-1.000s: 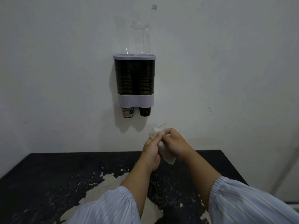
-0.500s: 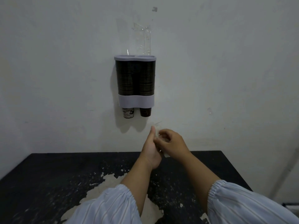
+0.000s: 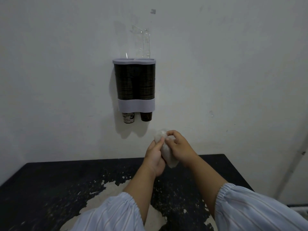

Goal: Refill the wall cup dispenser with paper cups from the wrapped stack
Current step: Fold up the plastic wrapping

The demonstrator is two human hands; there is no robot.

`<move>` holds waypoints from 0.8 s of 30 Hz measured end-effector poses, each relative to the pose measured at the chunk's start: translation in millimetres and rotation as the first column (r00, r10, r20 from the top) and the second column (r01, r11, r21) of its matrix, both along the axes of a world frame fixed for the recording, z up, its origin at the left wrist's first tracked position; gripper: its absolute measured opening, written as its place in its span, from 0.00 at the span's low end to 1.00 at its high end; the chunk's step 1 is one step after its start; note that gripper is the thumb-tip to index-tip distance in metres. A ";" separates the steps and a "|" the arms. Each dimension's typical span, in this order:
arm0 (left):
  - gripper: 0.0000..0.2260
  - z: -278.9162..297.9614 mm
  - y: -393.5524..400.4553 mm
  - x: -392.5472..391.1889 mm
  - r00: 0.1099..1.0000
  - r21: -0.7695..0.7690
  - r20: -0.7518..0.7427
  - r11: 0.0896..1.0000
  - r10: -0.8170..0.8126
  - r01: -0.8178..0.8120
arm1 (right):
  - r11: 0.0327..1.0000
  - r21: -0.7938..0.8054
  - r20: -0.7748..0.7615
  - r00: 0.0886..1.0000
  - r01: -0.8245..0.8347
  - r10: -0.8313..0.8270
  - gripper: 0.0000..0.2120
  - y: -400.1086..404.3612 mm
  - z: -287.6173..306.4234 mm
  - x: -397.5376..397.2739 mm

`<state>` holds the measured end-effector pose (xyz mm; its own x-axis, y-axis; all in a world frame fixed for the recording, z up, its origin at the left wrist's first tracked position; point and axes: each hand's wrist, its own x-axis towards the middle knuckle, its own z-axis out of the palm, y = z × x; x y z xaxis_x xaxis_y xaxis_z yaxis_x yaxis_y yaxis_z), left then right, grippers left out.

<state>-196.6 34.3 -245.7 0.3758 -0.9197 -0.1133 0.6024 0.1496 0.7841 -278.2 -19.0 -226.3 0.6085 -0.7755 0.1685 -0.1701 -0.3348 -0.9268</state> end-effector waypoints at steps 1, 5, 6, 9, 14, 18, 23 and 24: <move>0.14 -0.1 -0.2 -0.5 1.000 0.001 0.001 1.000 0.004 -0.004 | 1.000 -0.002 0.008 1.000 0.010 -0.010 0.08 -1.0 -0.5 -0.4; 0.13 -1.1 -4.6 -1.0 0.996 0.050 0.052 0.996 0.075 -0.077 | 0.998 -0.014 0.052 0.997 0.060 -0.060 0.08 1.5 -1.7 -0.9; 0.13 -0.7 -5.9 -0.8 0.992 0.071 0.076 0.991 0.104 -0.110 | 0.998 -0.019 0.064 0.996 0.059 -0.058 0.09 3.8 -2.2 -0.8; 0.11 2.4 -7.9 3.1 0.981 0.124 0.091 0.975 0.173 -0.184 | 0.999 -0.025 0.062 0.998 0.027 -0.026 0.14 9.5 -5.3 -0.6; 0.07 0.1 -10.2 6.6 0.976 0.107 0.036 0.970 0.215 -0.218 | 0.994 -0.069 0.014 0.997 0.083 -0.082 0.14 4.2 -6.0 -1.9; 0.13 -1.0 -11.1 4.0 0.976 0.093 0.011 0.971 0.220 -0.220 | 0.992 0.010 -0.017 0.992 0.128 -0.128 0.15 1.9 -7.7 -3.0; 0.15 0.7 -10.6 -2.0 0.978 0.097 -0.029 0.975 0.204 -0.201 | 0.966 -0.182 -0.170 0.962 0.183 -0.214 0.11 3.1 -7.5 1.0; 0.15 2.0 -10.2 -3.1 0.979 0.095 -0.043 0.976 0.198 -0.194 | 0.953 -0.234 -0.190 0.953 0.191 -0.237 0.11 5.9 -8.1 1.4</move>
